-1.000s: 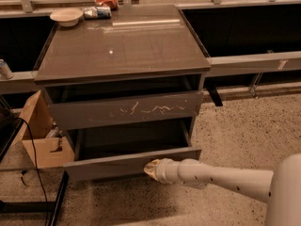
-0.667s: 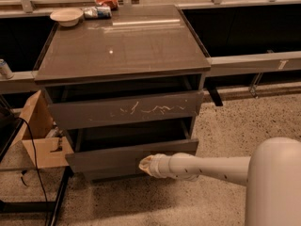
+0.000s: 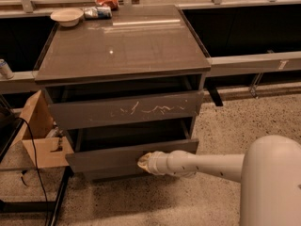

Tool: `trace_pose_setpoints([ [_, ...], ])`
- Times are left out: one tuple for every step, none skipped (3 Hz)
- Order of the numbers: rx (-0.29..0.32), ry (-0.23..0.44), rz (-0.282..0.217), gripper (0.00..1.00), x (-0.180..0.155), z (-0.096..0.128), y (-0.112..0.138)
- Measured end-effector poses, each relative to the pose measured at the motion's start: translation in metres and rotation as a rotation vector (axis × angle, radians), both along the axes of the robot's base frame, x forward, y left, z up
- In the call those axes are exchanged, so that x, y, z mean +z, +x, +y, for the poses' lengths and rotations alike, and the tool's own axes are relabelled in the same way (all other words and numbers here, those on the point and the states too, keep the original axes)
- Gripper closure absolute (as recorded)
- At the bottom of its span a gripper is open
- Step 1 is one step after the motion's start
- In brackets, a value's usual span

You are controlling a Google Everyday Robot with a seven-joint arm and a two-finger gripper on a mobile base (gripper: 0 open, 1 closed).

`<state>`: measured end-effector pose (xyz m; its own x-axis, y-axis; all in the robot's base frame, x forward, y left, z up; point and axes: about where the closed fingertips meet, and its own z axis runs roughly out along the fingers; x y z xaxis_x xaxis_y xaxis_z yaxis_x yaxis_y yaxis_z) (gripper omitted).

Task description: Close middle drawer

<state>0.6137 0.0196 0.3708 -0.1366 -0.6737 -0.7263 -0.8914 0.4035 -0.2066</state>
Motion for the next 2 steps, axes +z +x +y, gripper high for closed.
trace_pose_setpoints([
  [0.008,-0.014,-0.025,1.0,-0.001,0.004,0.016],
  [0.011,-0.024,-0.043,1.0,0.0,0.006,0.03],
])
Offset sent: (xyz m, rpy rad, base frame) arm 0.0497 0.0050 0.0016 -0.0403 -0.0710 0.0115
